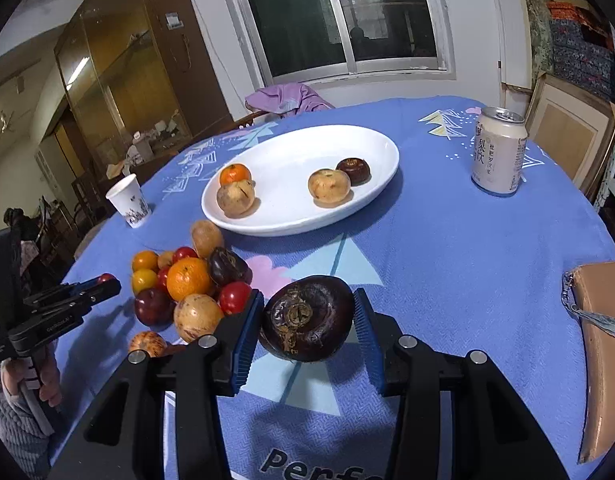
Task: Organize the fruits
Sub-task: 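Carry the tomato and dark brown fruit onto the white plate and release both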
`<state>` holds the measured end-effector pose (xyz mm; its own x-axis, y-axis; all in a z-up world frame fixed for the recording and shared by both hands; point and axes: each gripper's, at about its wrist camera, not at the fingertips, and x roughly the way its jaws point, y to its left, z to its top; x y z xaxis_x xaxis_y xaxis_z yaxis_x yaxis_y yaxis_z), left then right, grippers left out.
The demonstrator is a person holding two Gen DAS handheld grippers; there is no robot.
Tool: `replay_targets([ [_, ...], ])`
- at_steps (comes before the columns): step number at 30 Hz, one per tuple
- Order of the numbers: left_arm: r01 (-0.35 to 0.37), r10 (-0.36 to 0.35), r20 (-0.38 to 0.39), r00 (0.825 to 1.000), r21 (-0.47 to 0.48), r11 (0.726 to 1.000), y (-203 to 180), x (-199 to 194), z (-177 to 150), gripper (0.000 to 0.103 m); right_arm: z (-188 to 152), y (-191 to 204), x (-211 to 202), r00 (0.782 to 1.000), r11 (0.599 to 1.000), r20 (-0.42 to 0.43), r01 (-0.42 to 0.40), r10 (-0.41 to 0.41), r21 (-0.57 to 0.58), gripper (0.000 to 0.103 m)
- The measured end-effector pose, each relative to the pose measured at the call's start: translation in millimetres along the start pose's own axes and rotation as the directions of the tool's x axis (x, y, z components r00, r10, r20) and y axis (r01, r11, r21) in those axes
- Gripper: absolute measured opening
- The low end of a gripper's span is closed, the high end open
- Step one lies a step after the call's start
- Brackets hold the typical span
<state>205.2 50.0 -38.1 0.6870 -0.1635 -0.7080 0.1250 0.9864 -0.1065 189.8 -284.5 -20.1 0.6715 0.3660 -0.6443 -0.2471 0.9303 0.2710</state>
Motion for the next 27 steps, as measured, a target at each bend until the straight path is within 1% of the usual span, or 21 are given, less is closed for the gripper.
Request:
replay_targets([
  [2,0.000,0.000,0.002,1.000,0.011,1.000,-8,0,20,0.025,12,1,-2,1.000,1.000,0.006,-0.011,0.011,-0.005,0.046],
  [5,-0.015,0.014,0.027,1.000,0.053,0.998,-25,3,55,0.025,43,2,1,1.000,1.000,0.008,-0.010,0.010,-0.017,0.046],
  [8,-0.001,-0.001,0.038,0.999,0.077,0.997,-45,16,96,0.025,76,-3,17,1.000,1.000,-0.005,-0.020,0.020,-0.002,0.046],
  [10,0.000,-0.004,0.041,0.999,0.084,0.996,-57,29,122,0.025,95,-10,35,0.998,0.998,-0.030,-0.045,0.046,0.035,0.046],
  [12,0.003,-0.005,0.030,1.000,0.088,0.996,-66,47,144,0.025,110,-16,53,0.998,0.997,-0.044,-0.051,0.053,0.056,0.046],
  [14,0.004,-0.006,0.018,1.000,0.088,0.996,-71,65,159,0.025,117,-20,67,0.996,0.996,-0.062,-0.058,0.062,0.063,0.046],
  [17,0.026,-0.025,-0.005,1.000,0.074,0.997,-74,86,169,0.025,116,-25,77,0.992,0.992,-0.077,-0.097,0.103,0.083,0.046],
  [18,0.025,-0.023,-0.015,1.000,0.082,0.996,-75,94,171,0.025,117,-26,80,0.993,0.993,-0.076,-0.081,0.087,0.080,0.046],
  [20,-0.007,0.009,-0.025,1.000,0.089,0.996,-78,108,178,0.025,124,-26,88,0.996,0.997,-0.077,-0.043,0.048,0.064,0.046],
  [23,-0.020,0.024,-0.078,0.997,0.054,0.998,-76,136,192,0.025,139,-27,111,0.995,0.998,-0.095,0.016,-0.011,0.055,0.046],
  [27,-0.041,0.048,-0.151,0.987,0.050,0.998,-75,175,205,0.025,156,-27,146,0.992,0.996,-0.107,0.077,-0.072,0.039,0.046],
])
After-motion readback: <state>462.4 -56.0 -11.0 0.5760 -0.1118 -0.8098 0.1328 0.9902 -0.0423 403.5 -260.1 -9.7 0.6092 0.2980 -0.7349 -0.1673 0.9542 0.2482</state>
